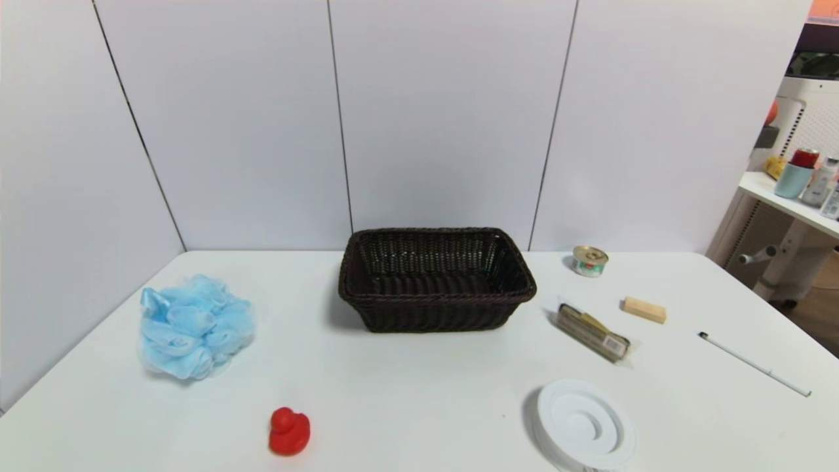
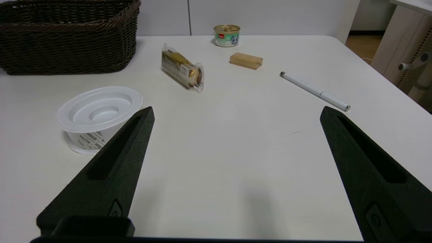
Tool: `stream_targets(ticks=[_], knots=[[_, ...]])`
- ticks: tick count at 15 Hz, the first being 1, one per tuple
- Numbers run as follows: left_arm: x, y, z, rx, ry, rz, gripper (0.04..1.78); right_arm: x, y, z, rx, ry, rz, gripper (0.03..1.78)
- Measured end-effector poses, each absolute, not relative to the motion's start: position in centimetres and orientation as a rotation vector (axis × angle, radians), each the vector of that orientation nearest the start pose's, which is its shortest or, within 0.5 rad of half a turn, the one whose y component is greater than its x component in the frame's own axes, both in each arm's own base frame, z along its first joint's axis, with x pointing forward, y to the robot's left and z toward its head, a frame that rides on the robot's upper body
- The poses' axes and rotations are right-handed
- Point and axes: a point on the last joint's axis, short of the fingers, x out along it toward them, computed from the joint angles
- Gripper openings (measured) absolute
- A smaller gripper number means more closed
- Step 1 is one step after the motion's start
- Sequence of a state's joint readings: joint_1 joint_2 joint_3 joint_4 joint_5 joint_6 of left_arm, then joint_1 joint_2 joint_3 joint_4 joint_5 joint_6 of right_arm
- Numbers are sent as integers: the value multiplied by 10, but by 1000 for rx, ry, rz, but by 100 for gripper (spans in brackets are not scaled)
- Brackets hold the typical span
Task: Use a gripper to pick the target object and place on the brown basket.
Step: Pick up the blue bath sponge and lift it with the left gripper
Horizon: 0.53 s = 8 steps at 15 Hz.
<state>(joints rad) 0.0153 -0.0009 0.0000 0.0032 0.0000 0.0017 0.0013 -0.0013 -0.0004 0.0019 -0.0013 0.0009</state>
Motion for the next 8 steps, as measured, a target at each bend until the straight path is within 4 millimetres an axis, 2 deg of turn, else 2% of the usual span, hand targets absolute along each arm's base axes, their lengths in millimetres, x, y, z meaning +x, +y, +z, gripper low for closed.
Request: stream_targets(ticks=[8], knots=[[-23, 0, 75, 2, 2, 15, 169, -23, 0, 75, 2, 0, 0, 170]])
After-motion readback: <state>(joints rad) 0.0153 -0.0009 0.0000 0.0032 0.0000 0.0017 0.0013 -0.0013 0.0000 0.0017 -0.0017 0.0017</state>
